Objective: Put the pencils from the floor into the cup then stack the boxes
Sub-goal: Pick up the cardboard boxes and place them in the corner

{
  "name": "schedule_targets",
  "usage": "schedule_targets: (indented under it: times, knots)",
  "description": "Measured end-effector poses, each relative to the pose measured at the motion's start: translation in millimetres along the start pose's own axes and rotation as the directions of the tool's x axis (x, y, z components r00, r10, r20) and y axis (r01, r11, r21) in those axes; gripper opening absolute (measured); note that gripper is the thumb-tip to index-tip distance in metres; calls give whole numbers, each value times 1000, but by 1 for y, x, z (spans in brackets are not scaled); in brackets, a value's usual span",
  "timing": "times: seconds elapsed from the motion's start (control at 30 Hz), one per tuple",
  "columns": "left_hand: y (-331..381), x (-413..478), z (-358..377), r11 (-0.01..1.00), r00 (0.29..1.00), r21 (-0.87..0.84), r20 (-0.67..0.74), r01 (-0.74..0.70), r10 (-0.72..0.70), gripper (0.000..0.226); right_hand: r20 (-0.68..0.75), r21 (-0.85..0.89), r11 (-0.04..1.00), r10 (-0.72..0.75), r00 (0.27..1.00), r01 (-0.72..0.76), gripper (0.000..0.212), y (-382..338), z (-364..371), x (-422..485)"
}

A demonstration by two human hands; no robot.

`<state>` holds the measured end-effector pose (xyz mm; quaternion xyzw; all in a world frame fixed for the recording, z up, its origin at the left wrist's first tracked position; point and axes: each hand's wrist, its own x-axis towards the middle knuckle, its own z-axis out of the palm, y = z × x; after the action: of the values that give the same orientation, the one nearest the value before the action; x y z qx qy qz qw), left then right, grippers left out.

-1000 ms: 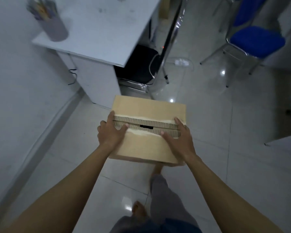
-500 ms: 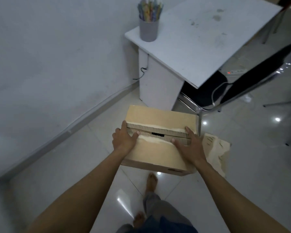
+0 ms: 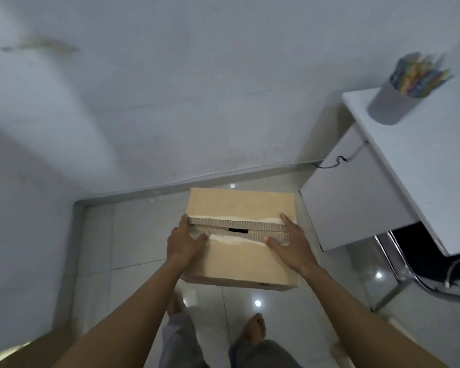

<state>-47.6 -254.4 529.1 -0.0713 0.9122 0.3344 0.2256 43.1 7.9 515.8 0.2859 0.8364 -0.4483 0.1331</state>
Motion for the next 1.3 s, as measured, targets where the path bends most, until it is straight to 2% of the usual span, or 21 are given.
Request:
schedule_targets:
  times: [0.13,0.3,0.4,0.67,0.8,0.97,1.1,1.3]
  knots:
    - [-42,27,-40,997,999,-74,-33,30,-32,58,54,-71,995,-65,996,68,85,-50,42,32]
    - [-95,63,-93,991,999,-130,-14,41,-43,58,99,-84,993,-76,992,84,83,-103,103,53]
    - [-132,89,-128,993,999,-113,15,38,-37,62,121,-88,993,-63,991,74,82,-134,149,65]
    - [-229,165,-215,987,989,-65,46,145,-142,77,154,-71,995,-60,986,72,76,-204,284,100]
    - [-259,199,-232,983,986,-78,33,167,-165,76,198,-98,990,-78,977,99,72,-224,323,124]
    - [-300,241,-239,961,970,-129,27,243,-242,91,280,-123,984,-91,956,129,72,-238,365,163]
    - [-344,288,-228,935,948,-170,-17,311,-318,100,344,-127,981,-91,934,143,74,-243,414,208]
    - [-446,377,-188,922,930,-131,-1,364,-367,104,401,-157,972,-99,911,174,77,-219,513,290]
